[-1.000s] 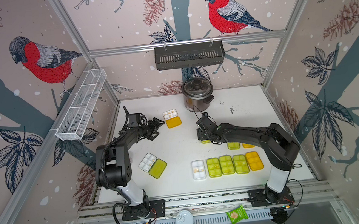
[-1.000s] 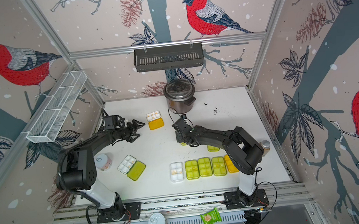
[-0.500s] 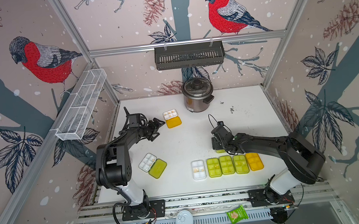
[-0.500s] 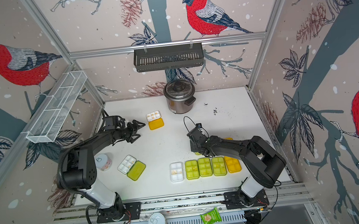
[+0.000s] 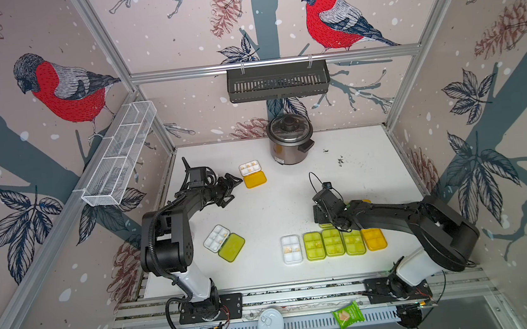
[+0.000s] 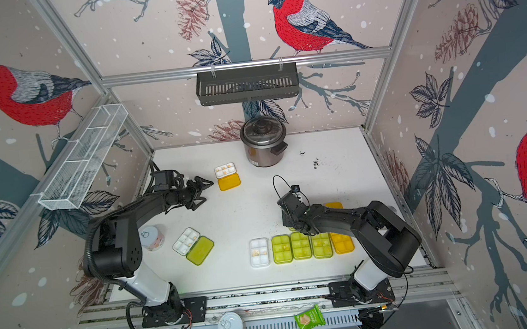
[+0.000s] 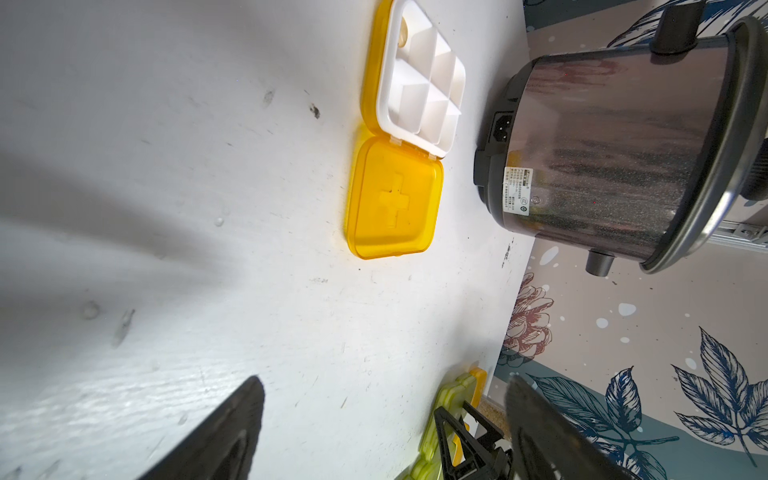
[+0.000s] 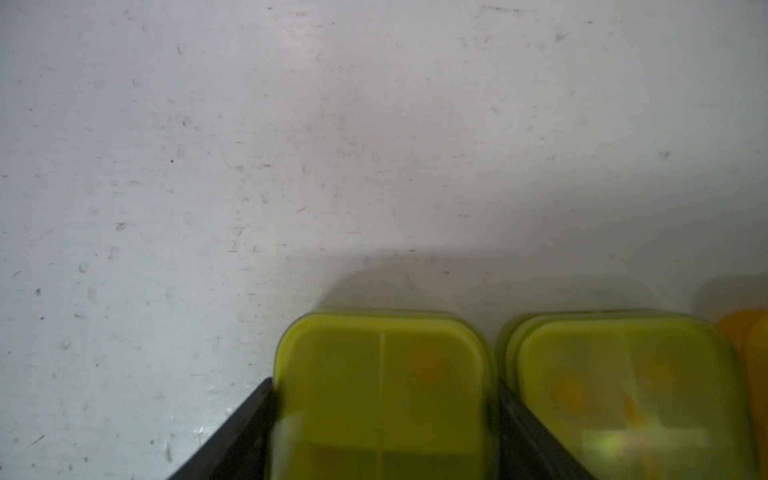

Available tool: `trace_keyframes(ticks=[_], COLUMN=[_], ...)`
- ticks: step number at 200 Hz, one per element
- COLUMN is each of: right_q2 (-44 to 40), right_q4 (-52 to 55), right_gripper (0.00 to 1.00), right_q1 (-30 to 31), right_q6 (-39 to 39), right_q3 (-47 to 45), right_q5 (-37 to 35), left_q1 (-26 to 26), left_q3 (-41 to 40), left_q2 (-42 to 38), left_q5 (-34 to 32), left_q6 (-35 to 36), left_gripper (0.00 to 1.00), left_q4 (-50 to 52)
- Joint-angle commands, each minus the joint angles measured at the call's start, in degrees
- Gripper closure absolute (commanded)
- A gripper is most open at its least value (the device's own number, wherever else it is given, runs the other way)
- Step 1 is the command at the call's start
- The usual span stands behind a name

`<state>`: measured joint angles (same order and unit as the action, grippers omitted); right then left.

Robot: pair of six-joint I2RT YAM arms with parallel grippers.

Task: Close pillboxes
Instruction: Place the pillbox at the center of the board.

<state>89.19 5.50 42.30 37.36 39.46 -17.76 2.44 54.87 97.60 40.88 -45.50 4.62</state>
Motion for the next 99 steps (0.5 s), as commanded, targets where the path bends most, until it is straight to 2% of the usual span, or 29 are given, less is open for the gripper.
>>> trace_keyframes(ticks=[1, 65, 99], right_q2=[0.43, -1.57, -4.09], right_q4=[-1.34, 0.84, 3.23], right_gripper=[0.23, 0.20, 0.19], right_q1=[-0.03, 0.78, 2.24], right_q6=[0.26, -0.43, -2.56], right_q3=[0.21, 2.35, 5.86], right_q5=[-0.79, -0.31, -0.79], left_q1=[-0.01, -0.05, 0.03], left_q3=[0.15, 0.61, 1.70], left_q2=[0.12, -0.13, -3.31], left_q5=[0.60, 0.60, -1.44], left_q6=[0.20, 0.91, 3.07], left_gripper=[0.10, 0.10, 0.10], left_q4=[-1.63, -1.12, 0.78])
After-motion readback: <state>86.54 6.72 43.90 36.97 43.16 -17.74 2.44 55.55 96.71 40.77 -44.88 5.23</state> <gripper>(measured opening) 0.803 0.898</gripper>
